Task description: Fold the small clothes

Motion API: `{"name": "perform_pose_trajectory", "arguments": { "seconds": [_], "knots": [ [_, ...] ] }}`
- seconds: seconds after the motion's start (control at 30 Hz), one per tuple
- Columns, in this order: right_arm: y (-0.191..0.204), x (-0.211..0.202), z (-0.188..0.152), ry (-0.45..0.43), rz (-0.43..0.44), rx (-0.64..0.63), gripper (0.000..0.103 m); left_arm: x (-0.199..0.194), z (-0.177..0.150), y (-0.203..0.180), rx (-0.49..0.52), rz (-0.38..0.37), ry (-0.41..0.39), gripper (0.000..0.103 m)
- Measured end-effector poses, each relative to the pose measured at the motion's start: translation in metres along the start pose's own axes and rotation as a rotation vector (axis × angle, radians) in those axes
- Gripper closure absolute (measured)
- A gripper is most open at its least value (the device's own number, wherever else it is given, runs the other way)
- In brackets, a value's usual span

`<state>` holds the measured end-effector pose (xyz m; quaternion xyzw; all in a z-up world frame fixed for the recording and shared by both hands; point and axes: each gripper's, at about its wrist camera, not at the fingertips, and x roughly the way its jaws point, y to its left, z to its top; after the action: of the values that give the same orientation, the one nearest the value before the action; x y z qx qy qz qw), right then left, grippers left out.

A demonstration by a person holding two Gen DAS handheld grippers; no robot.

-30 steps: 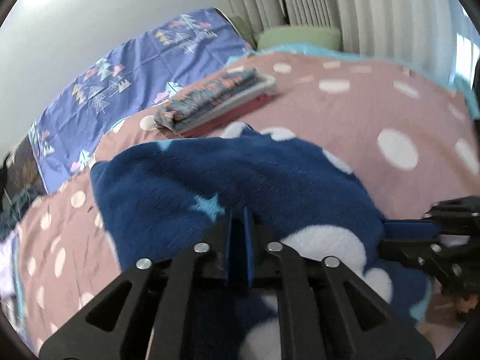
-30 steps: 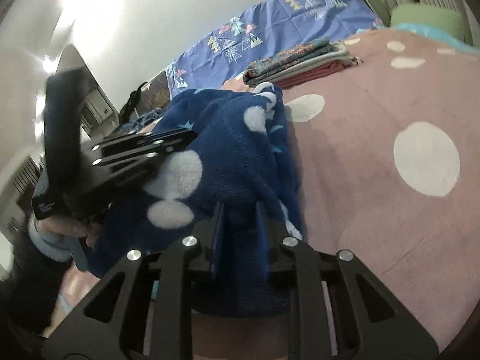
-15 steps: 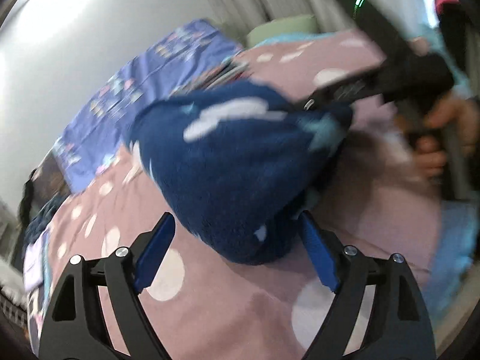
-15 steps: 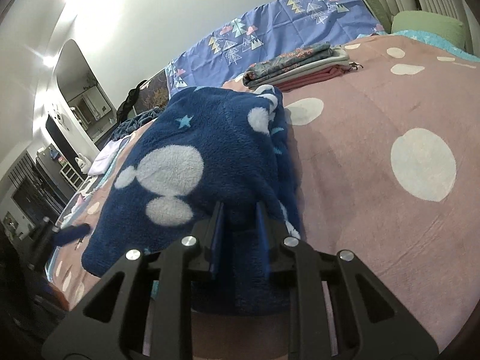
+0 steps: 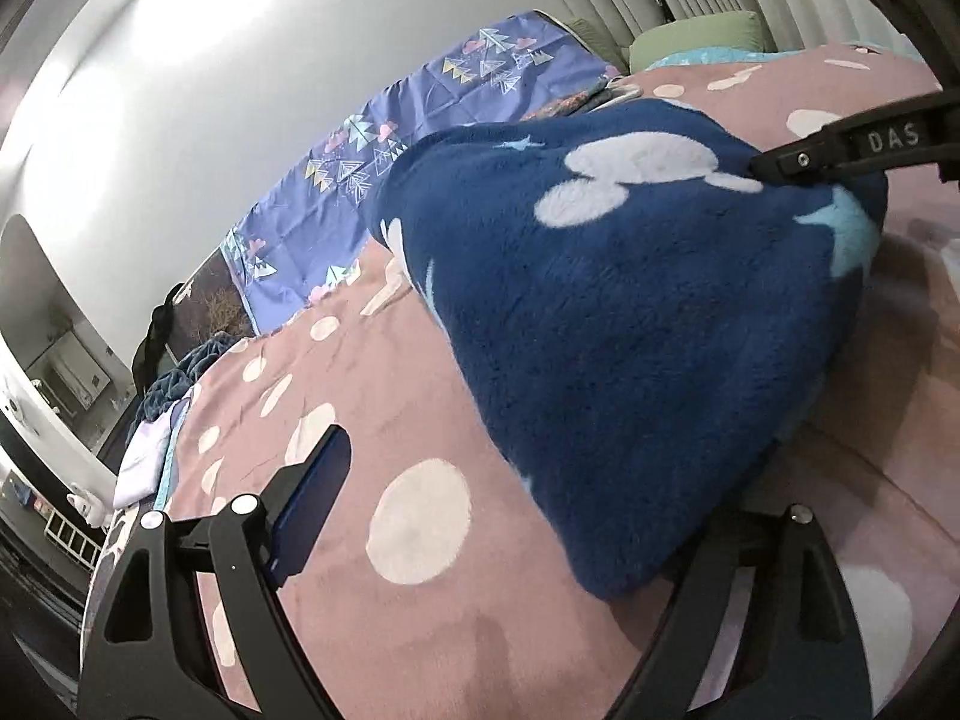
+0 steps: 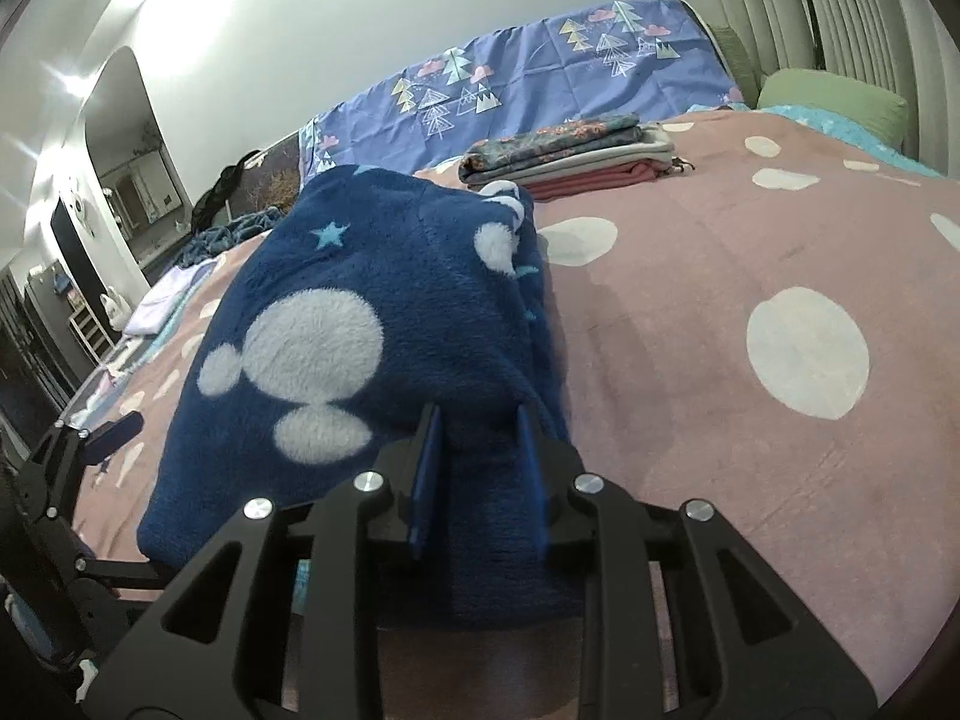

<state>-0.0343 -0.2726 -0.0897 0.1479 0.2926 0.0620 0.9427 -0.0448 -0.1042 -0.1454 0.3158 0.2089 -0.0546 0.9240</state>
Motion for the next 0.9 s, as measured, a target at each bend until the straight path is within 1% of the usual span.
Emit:
{"name": "perform_pose_trajectory", "arguments": {
  "seconds": [0.03, 0.07, 0.1, 0.13, 0.2, 0.23, 0.3, 0.33, 0.4, 0.47, 0.5, 0.53, 0.6, 0.63, 0.67, 0.7, 0.77, 0.8, 0.87, 0.9],
  "knots": [
    [0.001, 0.0, 0.0, 0.001, -0.008, -0.006, 0.078, -0.002, 0.001, -0.003, 0.007, -0.017, -0.002, 0.03],
    [0.003, 0.0, 0.0, 0.004, -0.015, -0.015, 0.078, -0.005, 0.002, -0.005, 0.018, -0.064, -0.002, 0.044],
    [0.004, -0.001, -0.001, 0.005, -0.019, -0.023, 0.078, -0.009, 0.002, -0.005, 0.023, -0.135, 0.001, 0.064],
    [0.003, -0.001, -0.001, 0.006, -0.018, -0.023, 0.078, -0.013, 0.003, -0.003, 0.022, -0.204, 0.006, 0.071],
    [-0.001, 0.0, -0.001, 0.009, -0.011, -0.007, 0.077, -0.029, 0.003, 0.01, -0.001, -0.338, 0.0, 0.083],
    [-0.004, 0.0, 0.0, 0.013, -0.002, 0.005, 0.077, -0.04, 0.003, 0.023, -0.027, -0.424, -0.009, 0.085],
    [-0.005, 0.001, 0.0, 0.018, 0.011, 0.014, 0.077, -0.052, 0.007, 0.042, -0.063, -0.504, -0.027, 0.092],
    [-0.005, 0.001, 0.0, 0.018, 0.012, 0.013, 0.077, -0.057, 0.011, 0.054, -0.086, -0.527, -0.054, 0.094],
    [-0.002, 0.001, -0.001, 0.016, 0.004, -0.002, 0.076, -0.061, 0.024, 0.07, -0.132, -0.495, -0.113, 0.094],
    [-0.001, 0.001, -0.001, 0.017, -0.001, -0.009, 0.075, -0.053, 0.041, 0.078, -0.166, -0.473, -0.172, 0.094],
    [-0.001, 0.001, -0.001, 0.016, 0.001, -0.007, 0.075, -0.046, 0.048, 0.075, -0.172, -0.477, -0.174, 0.094],
    [-0.002, 0.001, -0.001, 0.017, 0.006, -0.001, 0.075, -0.034, 0.055, 0.072, -0.176, -0.491, -0.16, 0.094],
    [-0.002, 0.002, -0.001, 0.017, 0.011, 0.003, 0.075, 0.004, 0.058, 0.052, -0.158, -0.532, -0.059, 0.093],
    [-0.002, 0.002, -0.001, 0.018, 0.013, 0.005, 0.075, 0.022, 0.056, 0.038, -0.129, -0.522, -0.029, 0.093],
    [-0.002, 0.002, -0.001, 0.019, 0.021, 0.003, 0.075, 0.031, 0.049, 0.029, -0.093, -0.49, -0.058, 0.092],
    [-0.001, 0.003, -0.001, 0.02, 0.021, 0.0, 0.075, 0.031, 0.045, 0.025, -0.075, -0.473, -0.082, 0.092],
    [0.001, 0.002, -0.001, 0.018, 0.015, -0.01, 0.075, 0.027, 0.048, 0.029, -0.12, -0.479, -0.05, 0.093],
    [0.002, 0.002, -0.001, 0.019, 0.014, -0.012, 0.075, 0.025, 0.05, 0.03, -0.124, -0.475, -0.036, 0.093],
    [0.002, 0.001, 0.001, 0.024, 0.013, -0.013, 0.075, 0.02, 0.05, 0.025, -0.078, -0.451, -0.038, 0.093],
    [0.004, 0.0, 0.002, 0.028, 0.007, -0.02, 0.076, 0.02, 0.051, 0.025, -0.073, -0.452, -0.037, 0.094]
  ]
}}
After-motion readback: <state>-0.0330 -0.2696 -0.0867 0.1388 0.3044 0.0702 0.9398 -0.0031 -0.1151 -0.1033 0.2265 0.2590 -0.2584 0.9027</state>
